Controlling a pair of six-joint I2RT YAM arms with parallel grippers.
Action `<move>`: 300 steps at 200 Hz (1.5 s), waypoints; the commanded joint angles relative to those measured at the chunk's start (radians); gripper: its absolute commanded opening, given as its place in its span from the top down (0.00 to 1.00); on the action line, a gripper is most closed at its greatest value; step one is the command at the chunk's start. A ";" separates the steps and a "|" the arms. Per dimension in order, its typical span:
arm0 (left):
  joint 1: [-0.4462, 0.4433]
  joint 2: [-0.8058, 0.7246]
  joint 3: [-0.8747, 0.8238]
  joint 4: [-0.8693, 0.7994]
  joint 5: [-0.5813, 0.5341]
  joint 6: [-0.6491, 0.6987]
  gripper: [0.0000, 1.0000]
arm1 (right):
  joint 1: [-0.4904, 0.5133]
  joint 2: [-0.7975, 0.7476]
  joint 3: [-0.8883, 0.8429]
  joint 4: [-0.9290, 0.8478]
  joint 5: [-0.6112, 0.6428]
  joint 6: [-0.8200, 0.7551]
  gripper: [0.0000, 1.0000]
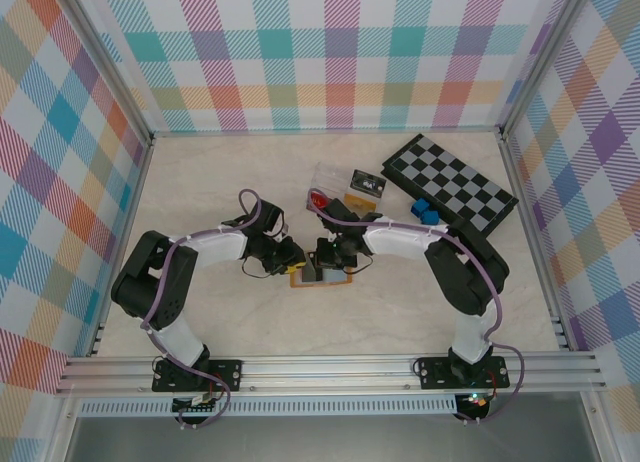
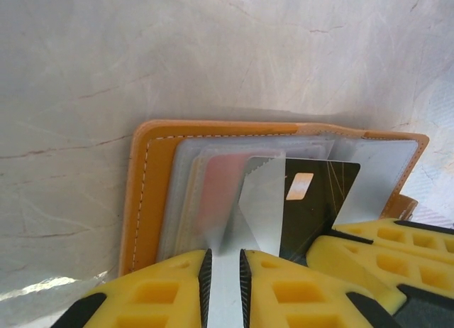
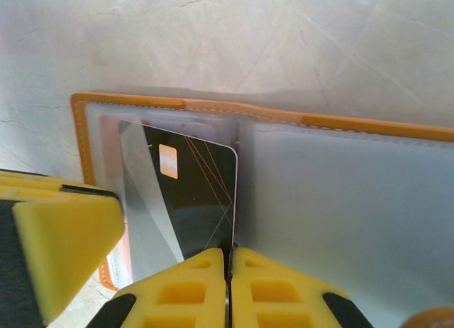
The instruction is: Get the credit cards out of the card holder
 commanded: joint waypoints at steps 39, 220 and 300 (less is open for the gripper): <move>0.018 0.016 -0.010 -0.030 -0.018 0.027 0.82 | -0.009 -0.025 -0.025 -0.022 0.012 -0.039 0.91; 0.018 0.046 -0.011 -0.081 -0.027 0.039 0.85 | -0.027 0.046 -0.009 0.026 -0.091 -0.019 0.82; 0.017 0.013 0.064 -0.133 -0.034 0.035 0.78 | -0.038 -0.123 -0.035 -0.071 0.076 -0.075 0.99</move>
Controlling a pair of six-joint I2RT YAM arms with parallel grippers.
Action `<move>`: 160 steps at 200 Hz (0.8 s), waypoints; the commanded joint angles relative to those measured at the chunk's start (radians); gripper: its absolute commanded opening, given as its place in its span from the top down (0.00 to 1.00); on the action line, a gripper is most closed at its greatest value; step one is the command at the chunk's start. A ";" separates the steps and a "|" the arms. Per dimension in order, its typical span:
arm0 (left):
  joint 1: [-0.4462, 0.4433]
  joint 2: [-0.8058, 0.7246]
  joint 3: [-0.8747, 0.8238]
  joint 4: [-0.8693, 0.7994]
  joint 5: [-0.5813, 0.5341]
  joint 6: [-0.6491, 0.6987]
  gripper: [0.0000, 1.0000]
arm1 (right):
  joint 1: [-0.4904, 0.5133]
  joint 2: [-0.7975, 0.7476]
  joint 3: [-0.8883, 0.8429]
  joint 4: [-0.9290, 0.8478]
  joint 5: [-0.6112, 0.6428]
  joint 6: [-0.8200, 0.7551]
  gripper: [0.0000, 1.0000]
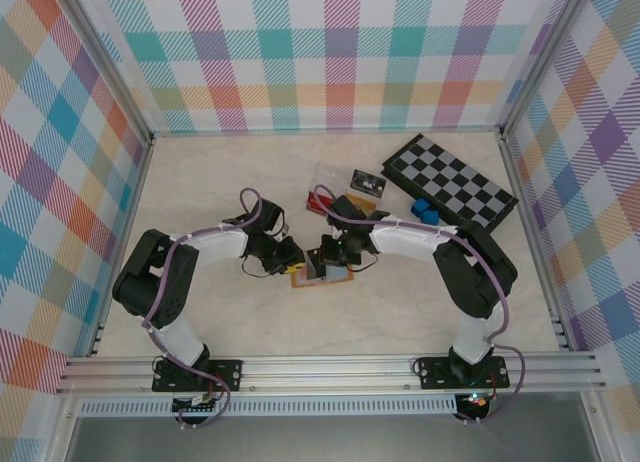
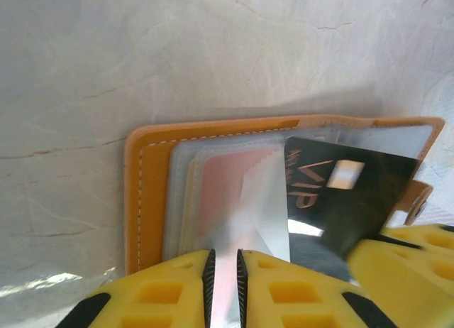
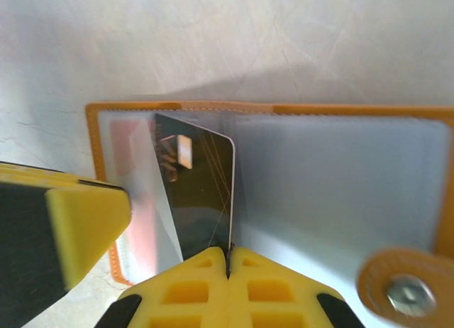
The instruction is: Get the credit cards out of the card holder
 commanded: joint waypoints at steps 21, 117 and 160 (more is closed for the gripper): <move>0.015 -0.026 0.061 -0.064 -0.004 -0.005 0.71 | -0.031 -0.102 -0.032 -0.050 0.021 -0.090 1.00; 0.040 -0.086 0.073 0.281 0.272 -0.106 0.16 | -0.245 -0.293 -0.164 0.257 -0.489 -0.170 1.00; 0.039 -0.083 0.096 0.470 0.371 -0.223 0.16 | -0.354 -0.289 -0.154 0.324 -0.667 -0.087 1.00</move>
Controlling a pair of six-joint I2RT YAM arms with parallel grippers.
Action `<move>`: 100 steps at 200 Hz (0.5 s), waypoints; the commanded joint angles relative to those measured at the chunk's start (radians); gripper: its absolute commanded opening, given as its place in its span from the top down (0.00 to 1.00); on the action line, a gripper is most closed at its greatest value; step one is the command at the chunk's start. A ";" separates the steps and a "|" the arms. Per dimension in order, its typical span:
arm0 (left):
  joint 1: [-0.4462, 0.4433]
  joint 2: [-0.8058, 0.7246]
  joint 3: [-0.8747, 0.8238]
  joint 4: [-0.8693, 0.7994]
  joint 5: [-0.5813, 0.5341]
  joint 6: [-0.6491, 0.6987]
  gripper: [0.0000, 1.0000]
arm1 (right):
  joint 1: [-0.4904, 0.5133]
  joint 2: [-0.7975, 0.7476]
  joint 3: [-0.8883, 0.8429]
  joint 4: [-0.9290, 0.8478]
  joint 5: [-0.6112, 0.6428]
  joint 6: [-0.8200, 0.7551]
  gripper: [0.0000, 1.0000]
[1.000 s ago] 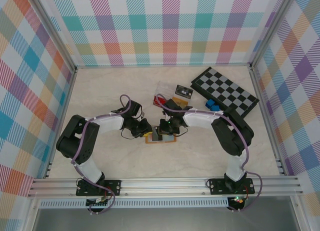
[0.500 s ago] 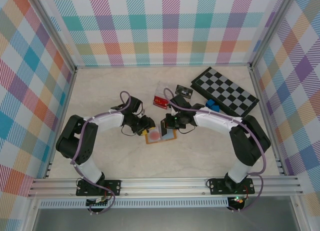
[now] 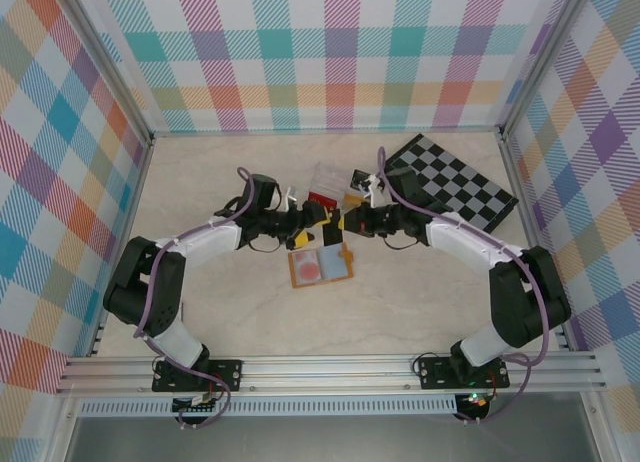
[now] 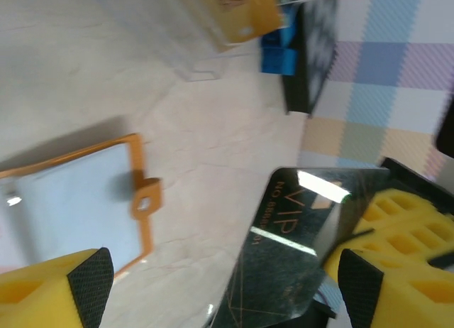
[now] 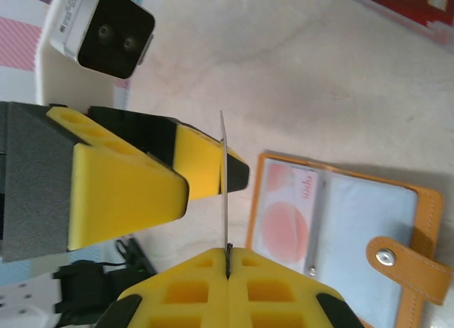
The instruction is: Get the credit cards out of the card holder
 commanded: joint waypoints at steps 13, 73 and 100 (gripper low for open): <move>0.017 -0.022 0.020 0.162 0.090 -0.090 0.17 | -0.077 -0.009 0.004 0.093 -0.197 0.073 1.00; -0.010 -0.012 0.051 0.238 0.135 -0.121 0.29 | -0.112 0.005 -0.005 0.195 -0.306 0.180 1.00; -0.016 -0.016 0.050 0.266 0.134 -0.137 0.51 | -0.115 0.001 -0.006 0.211 -0.320 0.198 1.00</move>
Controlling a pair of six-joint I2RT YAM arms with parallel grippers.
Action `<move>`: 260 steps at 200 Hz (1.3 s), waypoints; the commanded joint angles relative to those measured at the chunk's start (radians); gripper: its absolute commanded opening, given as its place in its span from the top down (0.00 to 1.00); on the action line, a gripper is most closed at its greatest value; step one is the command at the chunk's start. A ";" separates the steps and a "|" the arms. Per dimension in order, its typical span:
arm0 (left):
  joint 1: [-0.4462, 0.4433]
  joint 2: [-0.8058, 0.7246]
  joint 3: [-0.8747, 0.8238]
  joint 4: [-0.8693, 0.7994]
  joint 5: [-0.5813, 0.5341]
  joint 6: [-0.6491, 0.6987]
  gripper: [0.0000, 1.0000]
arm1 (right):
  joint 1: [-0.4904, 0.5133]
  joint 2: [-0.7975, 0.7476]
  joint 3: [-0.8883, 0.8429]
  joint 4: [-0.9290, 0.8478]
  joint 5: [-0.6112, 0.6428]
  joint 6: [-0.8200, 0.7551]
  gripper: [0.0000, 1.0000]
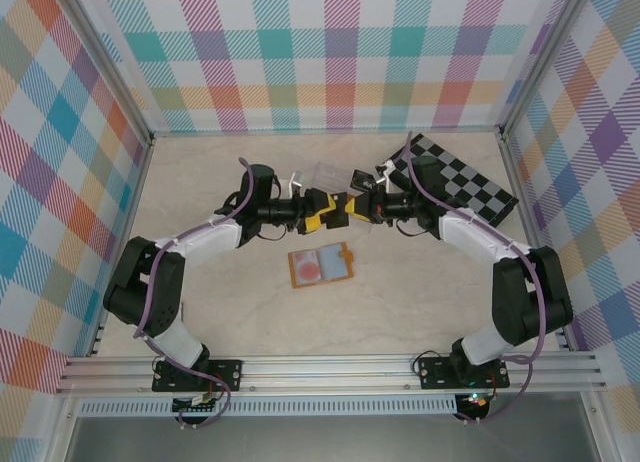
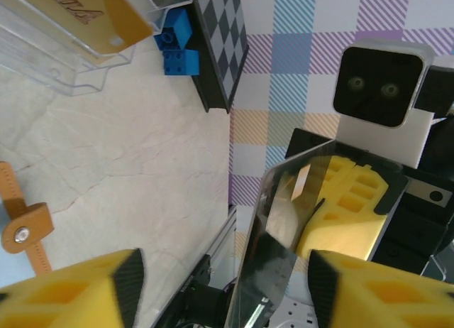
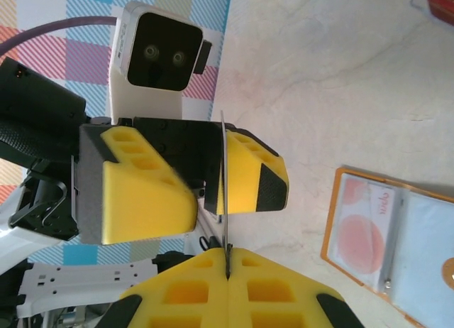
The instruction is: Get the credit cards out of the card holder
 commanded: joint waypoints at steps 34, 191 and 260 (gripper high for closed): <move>-0.018 -0.033 0.022 0.112 0.042 -0.040 0.77 | -0.010 0.007 -0.005 0.083 -0.075 0.069 1.00; -0.018 -0.087 0.065 -0.135 -0.050 0.089 0.67 | -0.008 0.014 0.105 -0.106 0.011 -0.069 1.00; 0.052 -0.149 0.114 -0.773 -0.495 0.399 0.11 | -0.008 0.035 0.366 -0.530 0.566 -0.703 1.00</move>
